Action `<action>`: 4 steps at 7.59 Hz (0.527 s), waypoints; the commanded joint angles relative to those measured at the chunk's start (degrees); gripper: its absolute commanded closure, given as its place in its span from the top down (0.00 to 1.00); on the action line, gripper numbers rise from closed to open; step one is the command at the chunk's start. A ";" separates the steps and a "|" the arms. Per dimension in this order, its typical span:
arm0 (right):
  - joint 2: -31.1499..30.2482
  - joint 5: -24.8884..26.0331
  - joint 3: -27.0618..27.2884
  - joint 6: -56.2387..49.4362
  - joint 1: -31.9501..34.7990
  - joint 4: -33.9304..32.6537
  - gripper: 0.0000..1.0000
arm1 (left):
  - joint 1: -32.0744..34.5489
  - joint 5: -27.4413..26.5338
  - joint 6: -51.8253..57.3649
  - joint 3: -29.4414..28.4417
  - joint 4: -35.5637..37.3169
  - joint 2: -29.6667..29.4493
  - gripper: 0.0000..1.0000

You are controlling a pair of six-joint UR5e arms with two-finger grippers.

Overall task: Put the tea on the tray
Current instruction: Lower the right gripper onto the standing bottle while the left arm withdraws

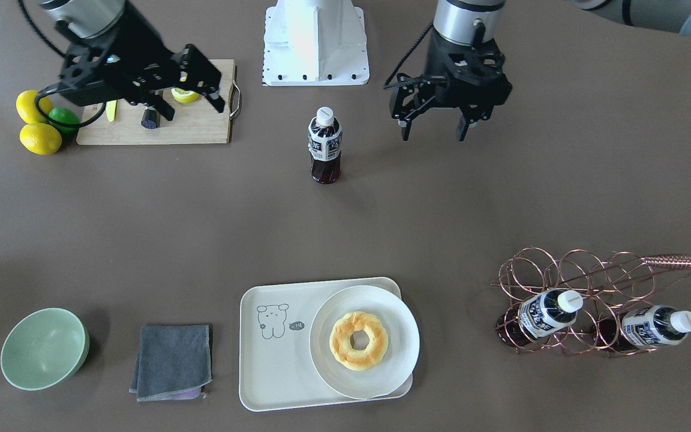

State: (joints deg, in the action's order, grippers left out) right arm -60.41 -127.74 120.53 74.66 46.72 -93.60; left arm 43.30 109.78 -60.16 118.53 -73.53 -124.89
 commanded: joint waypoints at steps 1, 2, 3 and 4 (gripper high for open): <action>16.00 17.39 -2.82 5.39 -14.78 -15.83 0.98 | 9.85 8.34 13.78 -0.75 -8.81 11.57 0.93; 19.41 18.83 -7.19 5.49 -16.12 -15.91 0.98 | 12.92 9.04 18.36 -1.36 -8.82 13.16 0.93; 21.10 21.19 -10.11 5.06 -17.53 -15.83 0.98 | 15.04 11.14 20.85 -2.15 -8.73 13.79 0.93; 21.12 22.78 -10.75 4.71 -18.67 -15.83 0.94 | 16.80 11.60 21.39 -2.33 -8.82 14.75 0.93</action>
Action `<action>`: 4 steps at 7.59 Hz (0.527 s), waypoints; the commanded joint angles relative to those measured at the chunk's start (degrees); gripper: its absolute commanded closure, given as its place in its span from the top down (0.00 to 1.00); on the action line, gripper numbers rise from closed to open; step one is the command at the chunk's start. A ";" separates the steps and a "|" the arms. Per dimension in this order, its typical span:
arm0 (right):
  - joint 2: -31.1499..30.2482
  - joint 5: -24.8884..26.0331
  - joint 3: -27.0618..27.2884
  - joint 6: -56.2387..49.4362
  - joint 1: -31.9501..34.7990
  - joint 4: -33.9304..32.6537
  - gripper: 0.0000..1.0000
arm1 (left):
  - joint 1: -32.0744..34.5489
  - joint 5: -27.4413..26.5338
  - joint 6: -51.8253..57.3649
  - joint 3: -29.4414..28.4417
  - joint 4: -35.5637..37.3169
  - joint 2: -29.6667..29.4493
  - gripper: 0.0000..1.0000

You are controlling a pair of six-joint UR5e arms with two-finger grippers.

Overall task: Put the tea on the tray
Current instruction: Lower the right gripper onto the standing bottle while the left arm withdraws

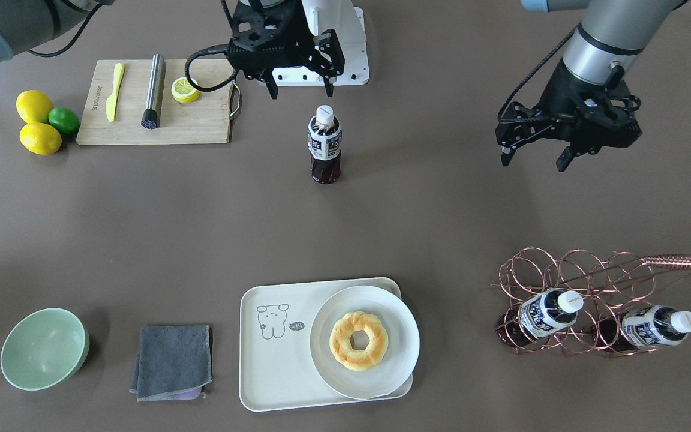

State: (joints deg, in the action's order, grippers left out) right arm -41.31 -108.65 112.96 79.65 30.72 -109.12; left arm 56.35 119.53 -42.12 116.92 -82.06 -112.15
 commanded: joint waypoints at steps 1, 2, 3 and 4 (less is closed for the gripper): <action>2.02 4.23 -3.71 -0.46 -3.03 -0.48 0.92 | 3.94 1.85 4.15 -0.64 -0.30 2.46 0.94; 1.85 5.62 -5.28 -1.59 -3.30 -0.48 0.90 | 4.03 1.85 4.07 -0.47 -0.30 2.55 0.94; 1.85 6.77 -6.26 -4.12 -4.17 -0.48 0.90 | 3.95 1.85 4.07 -0.64 -0.30 2.55 0.94; 2.02 6.78 -6.18 -4.41 -4.26 -0.48 0.87 | 3.95 1.85 4.07 -0.64 -0.30 2.55 0.94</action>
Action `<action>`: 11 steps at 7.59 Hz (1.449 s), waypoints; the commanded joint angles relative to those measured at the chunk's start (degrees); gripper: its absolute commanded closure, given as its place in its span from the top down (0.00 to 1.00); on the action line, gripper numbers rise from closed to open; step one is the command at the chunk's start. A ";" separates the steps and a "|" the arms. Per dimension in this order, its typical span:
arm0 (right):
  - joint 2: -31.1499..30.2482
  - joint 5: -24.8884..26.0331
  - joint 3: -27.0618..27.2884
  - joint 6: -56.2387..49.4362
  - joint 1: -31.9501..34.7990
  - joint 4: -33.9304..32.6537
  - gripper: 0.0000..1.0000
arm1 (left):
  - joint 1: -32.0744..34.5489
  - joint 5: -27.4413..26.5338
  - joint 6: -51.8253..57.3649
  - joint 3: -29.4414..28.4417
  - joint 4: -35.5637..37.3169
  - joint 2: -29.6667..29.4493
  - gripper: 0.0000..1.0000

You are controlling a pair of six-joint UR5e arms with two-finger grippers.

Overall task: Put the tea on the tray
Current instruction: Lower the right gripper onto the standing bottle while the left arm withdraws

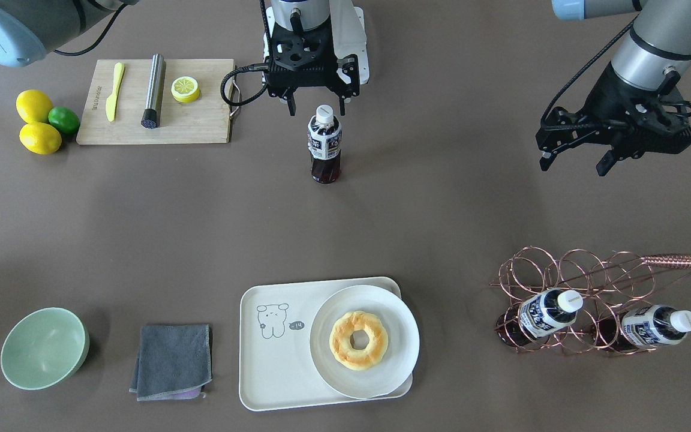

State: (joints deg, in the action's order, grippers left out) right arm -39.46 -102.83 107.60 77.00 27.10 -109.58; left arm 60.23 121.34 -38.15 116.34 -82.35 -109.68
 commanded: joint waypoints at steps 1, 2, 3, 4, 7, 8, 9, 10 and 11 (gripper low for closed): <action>-0.09 1.31 -0.90 -1.76 -1.69 -0.02 0.86 | 0.15 -0.05 0.18 0.37 -0.09 1.39 0.94; -0.35 1.92 -1.16 -1.76 -2.57 -0.02 0.81 | 0.15 -0.05 0.18 0.38 -0.79 1.75 0.94; -0.44 2.71 -1.51 -1.76 -3.37 -0.02 0.77 | 0.15 0.04 0.10 0.55 -0.88 2.28 0.94; -0.97 2.63 -1.34 -1.76 -3.37 -0.11 0.69 | 0.15 0.04 -0.43 0.82 -0.88 2.20 0.94; 0.26 3.07 -1.42 -1.76 -3.55 -0.11 0.28 | 0.24 -0.05 -0.61 1.69 -1.76 3.94 0.96; 0.61 3.07 -1.42 -1.76 -3.55 -0.11 0.06 | 0.24 -0.05 -0.78 2.22 -2.98 5.17 0.96; 0.26 3.24 -1.25 -1.85 -3.38 -0.19 0.00 | 0.24 -0.05 -0.78 2.49 -4.47 6.49 0.96; 0.61 2.90 -0.99 -3.85 -1.98 -0.28 0.00 | 0.33 -0.05 -0.70 3.01 -5.97 7.98 0.96; 0.61 2.55 -0.98 -5.00 -0.40 -0.28 0.00 | 2.59 0.04 -0.09 3.80 -6.07 10.00 0.96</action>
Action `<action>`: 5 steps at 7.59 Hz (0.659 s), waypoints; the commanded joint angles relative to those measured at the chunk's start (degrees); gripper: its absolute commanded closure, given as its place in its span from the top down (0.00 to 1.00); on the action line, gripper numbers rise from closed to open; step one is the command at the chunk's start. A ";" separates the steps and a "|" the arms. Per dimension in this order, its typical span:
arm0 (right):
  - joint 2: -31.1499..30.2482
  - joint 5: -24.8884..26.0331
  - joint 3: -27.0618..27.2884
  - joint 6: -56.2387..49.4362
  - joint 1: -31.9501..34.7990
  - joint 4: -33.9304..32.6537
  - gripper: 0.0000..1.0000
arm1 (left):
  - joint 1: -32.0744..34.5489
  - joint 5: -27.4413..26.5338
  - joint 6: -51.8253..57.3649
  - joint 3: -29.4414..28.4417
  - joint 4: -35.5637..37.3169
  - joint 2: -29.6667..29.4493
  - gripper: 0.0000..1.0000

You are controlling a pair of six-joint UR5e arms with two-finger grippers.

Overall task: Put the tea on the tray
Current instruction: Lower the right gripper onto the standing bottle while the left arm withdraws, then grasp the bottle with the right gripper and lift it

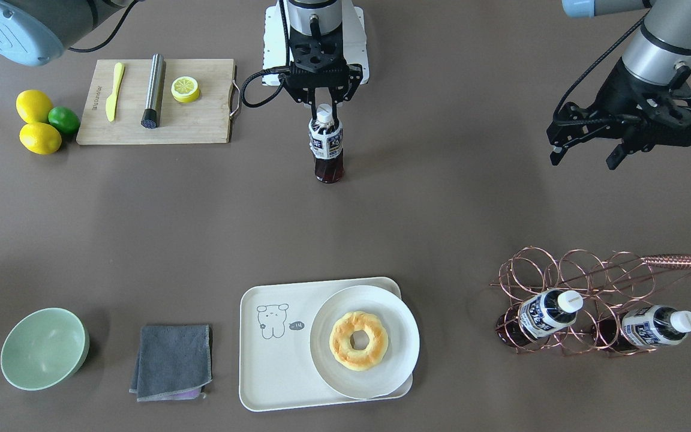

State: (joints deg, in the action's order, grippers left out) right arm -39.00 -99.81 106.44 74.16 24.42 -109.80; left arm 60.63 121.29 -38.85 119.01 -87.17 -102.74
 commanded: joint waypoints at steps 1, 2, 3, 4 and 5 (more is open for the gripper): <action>0.24 -1.08 0.09 -5.40 5.00 -0.15 0.00 | 5.34 1.22 4.02 2.87 -1.42 7.25 0.96; 0.24 -2.83 0.00 -6.91 7.63 -0.07 0.00 | 8.59 2.97 9.27 3.24 -1.42 10.34 0.96; -0.11 -4.68 -0.52 -10.75 11.40 -0.07 0.00 | 12.71 5.07 15.67 2.89 -1.33 12.63 0.96; 0.15 -8.26 -3.40 -15.23 15.35 0.02 0.00 | 16.58 7.36 22.61 2.54 -1.25 15.09 0.96; 1.89 -9.52 -7.43 -18.32 17.74 0.46 0.00 | 20.28 9.90 26.60 2.54 -0.98 17.46 0.96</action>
State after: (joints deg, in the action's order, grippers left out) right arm -38.82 -105.65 104.49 62.23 36.65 -109.82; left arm 74.19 127.00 -21.49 121.72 -88.46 -89.65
